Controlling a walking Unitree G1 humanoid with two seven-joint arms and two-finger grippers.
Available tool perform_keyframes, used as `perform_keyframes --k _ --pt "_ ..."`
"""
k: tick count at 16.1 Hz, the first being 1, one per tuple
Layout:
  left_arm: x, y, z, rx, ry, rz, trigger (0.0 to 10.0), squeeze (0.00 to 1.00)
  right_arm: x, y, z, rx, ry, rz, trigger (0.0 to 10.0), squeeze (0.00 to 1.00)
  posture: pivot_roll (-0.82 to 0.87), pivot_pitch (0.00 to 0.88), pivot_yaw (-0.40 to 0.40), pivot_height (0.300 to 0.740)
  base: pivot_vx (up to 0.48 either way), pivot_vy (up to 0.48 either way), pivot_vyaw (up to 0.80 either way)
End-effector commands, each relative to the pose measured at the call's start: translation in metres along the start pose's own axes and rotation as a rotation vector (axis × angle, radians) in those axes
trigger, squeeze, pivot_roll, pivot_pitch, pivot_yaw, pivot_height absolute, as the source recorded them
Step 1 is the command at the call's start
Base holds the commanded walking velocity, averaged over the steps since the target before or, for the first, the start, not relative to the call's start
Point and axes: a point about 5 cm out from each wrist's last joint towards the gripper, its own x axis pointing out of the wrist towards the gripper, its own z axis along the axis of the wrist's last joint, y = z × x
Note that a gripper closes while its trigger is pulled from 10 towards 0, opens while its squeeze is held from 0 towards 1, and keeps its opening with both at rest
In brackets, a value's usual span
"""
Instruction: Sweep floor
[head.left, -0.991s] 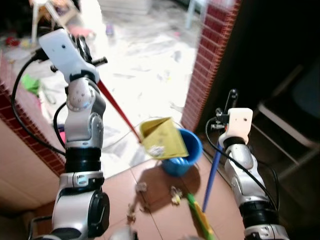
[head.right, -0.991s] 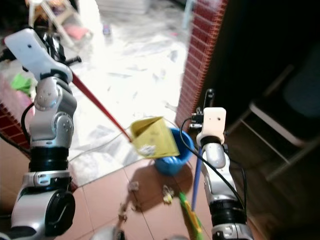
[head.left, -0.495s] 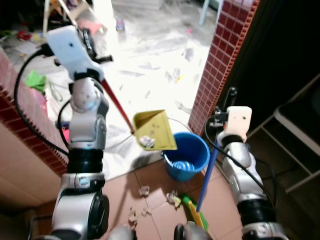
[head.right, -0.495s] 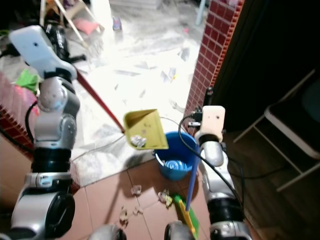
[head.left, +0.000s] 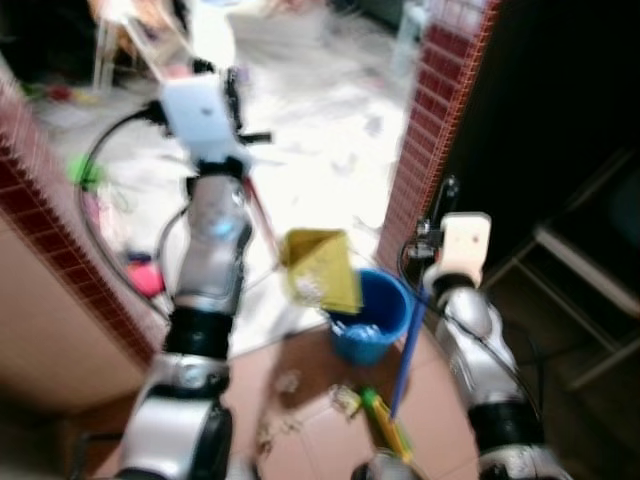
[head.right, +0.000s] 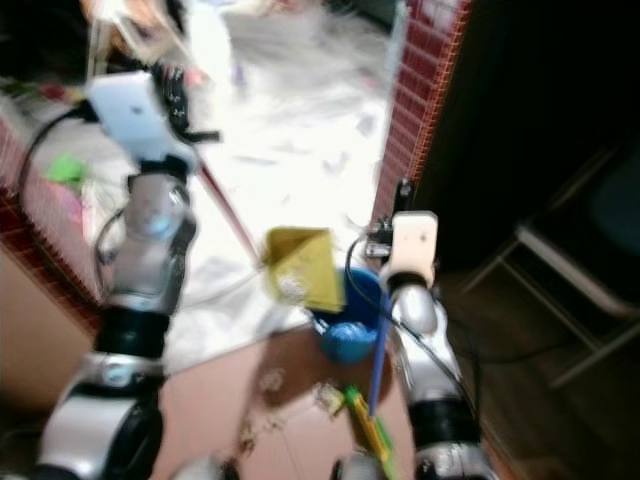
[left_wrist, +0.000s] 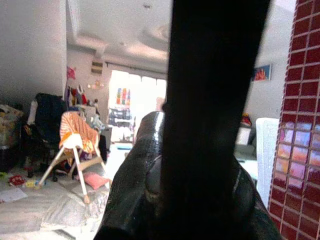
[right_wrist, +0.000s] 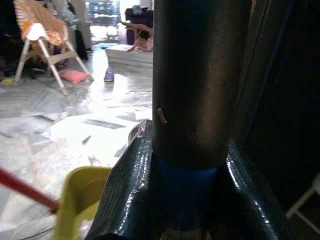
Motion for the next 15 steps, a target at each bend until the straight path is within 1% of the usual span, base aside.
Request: perform_keyframes --k 1,2,3,4,5,6,7,9,10,11,12,14,15 --pt "0.006 -0.016 0.019 0.012 -0.112 -0.074 10.0 0.00 0.002 -0.001 0.010 -0.004 -0.046 -0.015 10.0 0.00 -0.04 0.020 0.018 0.740 0.000 0.000 0.00" --pt "0.002 -0.034 0.019 0.022 -0.143 -0.150 10.0 0.00 0.001 -0.002 0.009 -0.002 -0.047 -0.023 10.0 0.00 -0.04 0.019 0.023 0.740 0.000 0.000 0.00" --pt "0.001 -0.035 0.018 0.020 -0.143 -0.155 10.0 0.00 0.001 -0.002 0.009 -0.002 -0.047 -0.023 10.0 0.00 -0.04 0.018 0.025 0.740 0.000 0.000 0.00" --pt "-0.001 -0.045 0.018 0.031 -0.162 -0.205 10.0 0.00 0.001 -0.003 0.009 -0.002 -0.048 -0.030 10.0 0.00 -0.05 0.018 0.032 0.740 0.000 0.000 0.00" --pt "-0.002 -0.051 0.017 0.028 -0.170 -0.236 10.0 0.00 -0.001 -0.004 0.009 -0.002 -0.051 -0.036 10.0 0.00 -0.06 0.018 0.037 0.740 0.000 0.000 0.00" --pt "-0.005 -0.063 0.017 0.029 -0.193 -0.309 10.0 0.00 -0.004 -0.008 0.009 -0.005 -0.054 -0.050 10.0 0.00 -0.07 0.019 0.048 0.740 0.000 0.000 0.00" --pt "-0.009 -0.071 0.016 0.029 -0.206 -0.359 10.0 0.00 -0.006 -0.011 0.008 -0.008 -0.052 -0.063 10.0 0.00 -0.08 0.020 0.054 0.740 0.000 0.000 0.00" --pt "-0.015 -0.082 0.015 0.033 -0.236 -0.428 10.0 0.00 -0.009 -0.014 0.007 -0.012 -0.051 -0.077 10.0 0.00 -0.08 0.022 0.062 0.740 0.000 0.000 0.00" --pt "-0.020 -0.090 0.018 0.047 -0.273 -0.478 10.0 0.00 -0.009 -0.015 0.007 -0.012 -0.052 -0.083 10.0 0.00 -0.09 0.023 0.066 0.740 0.000 0.000 0.00" --pt "-0.028 -0.100 0.023 0.048 -0.326 -0.545 10.0 0.00 -0.010 -0.015 0.007 -0.011 -0.053 -0.087 10.0 0.00 -0.09 0.026 0.067 0.740 0.000 0.000 0.00" --pt "-0.035 -0.107 0.026 0.036 -0.357 -0.599 10.0 0.00 -0.009 -0.015 0.008 -0.011 -0.054 -0.087 10.0 0.00 -0.09 0.027 0.067 0.740 0.000 0.000 0.00" --pt "-0.053 -0.124 0.029 -0.027 -0.387 -0.736 10.0 0.00 -0.008 -0.014 0.008 -0.013 -0.054 -0.084 10.0 0.00 -0.09 0.028 0.063 0.740 0.000 0.000 0.00" --pt "-0.060 -0.129 0.029 -0.054 -0.382 -0.779 10.0 0.00 -0.008 -0.014 0.009 -0.014 -0.055 -0.083 10.0 0.00 -0.09 0.028 0.062 0.740 0.000 0.000 0.00"
